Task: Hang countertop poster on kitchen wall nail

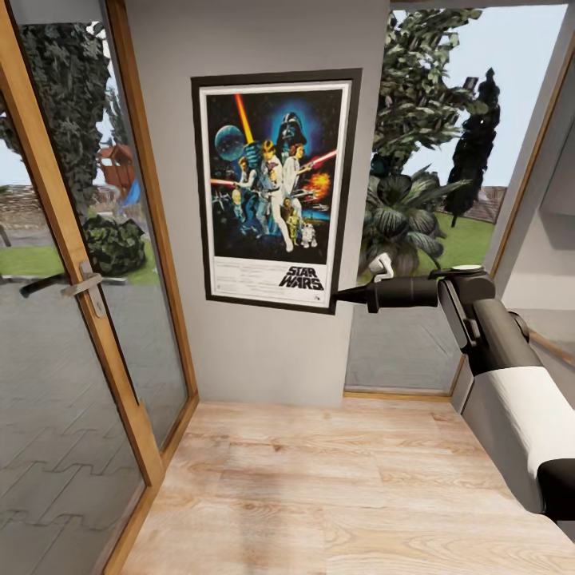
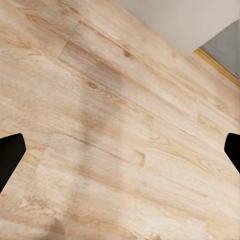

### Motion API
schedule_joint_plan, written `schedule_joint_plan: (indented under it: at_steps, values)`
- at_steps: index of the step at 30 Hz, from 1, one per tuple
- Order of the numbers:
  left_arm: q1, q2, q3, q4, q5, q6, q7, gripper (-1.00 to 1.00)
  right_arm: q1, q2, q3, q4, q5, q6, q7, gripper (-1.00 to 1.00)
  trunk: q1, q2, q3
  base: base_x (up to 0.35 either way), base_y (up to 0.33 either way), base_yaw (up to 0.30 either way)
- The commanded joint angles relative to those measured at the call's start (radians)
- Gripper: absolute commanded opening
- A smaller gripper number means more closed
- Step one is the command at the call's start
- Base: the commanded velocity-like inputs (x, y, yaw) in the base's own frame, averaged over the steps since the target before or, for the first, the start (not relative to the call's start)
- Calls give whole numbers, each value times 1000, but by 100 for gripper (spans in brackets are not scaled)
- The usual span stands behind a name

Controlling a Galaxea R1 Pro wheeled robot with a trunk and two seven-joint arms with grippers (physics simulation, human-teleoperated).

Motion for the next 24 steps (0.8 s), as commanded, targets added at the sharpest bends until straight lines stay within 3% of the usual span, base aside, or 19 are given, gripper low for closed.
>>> schedule_joint_plan:
  at_steps: [1,19,24]
  values:
    - [0,0,-3,1,3,-5,-3,100,-1,-1,1,0,-3,10,3,-100,0,-1,0,0,0,0]
    - [0,0,-3,1,3,-5,-3,100,-1,-1,1,1,-3,10,9,-100,0,-1,0,1,0,0]
    - [0,0,-3,1,3,-5,-3,100,-1,-1,1,1,-3,10,8,-100,0,-1,0,147,0,0]
